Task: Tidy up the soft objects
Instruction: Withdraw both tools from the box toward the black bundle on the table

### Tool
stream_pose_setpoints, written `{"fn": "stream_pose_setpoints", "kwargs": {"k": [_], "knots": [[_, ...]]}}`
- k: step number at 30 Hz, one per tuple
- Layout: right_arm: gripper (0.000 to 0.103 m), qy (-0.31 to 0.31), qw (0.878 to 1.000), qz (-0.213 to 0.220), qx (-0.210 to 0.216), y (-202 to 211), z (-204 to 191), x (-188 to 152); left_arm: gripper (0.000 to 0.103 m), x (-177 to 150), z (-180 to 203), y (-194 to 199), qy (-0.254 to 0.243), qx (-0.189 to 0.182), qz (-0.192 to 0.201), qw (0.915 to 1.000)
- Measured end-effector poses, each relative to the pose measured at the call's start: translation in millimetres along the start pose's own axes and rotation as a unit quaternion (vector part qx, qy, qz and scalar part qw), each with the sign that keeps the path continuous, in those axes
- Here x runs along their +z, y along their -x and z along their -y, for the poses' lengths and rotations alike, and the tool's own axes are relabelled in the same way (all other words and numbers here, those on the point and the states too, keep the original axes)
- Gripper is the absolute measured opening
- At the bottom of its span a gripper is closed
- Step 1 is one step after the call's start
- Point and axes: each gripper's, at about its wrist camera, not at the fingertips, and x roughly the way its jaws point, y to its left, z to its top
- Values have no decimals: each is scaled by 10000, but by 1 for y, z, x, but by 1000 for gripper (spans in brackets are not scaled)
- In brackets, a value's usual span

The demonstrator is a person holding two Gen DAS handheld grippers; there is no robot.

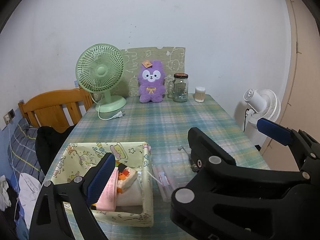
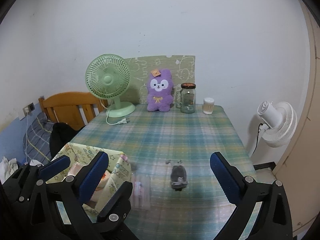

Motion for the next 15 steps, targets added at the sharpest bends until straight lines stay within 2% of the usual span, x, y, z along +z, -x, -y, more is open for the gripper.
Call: {"fn": "stream_pose_setpoints", "kwargs": {"k": [7,15], "knots": [[103,186,9998,-7,-9,-5,17,-7,96,-9,21,-10,92,89,88,9999],[103,183,9998,-14,-97,-20,41,-26,96,-23,43,-31,34,77,-48,10000]]}}
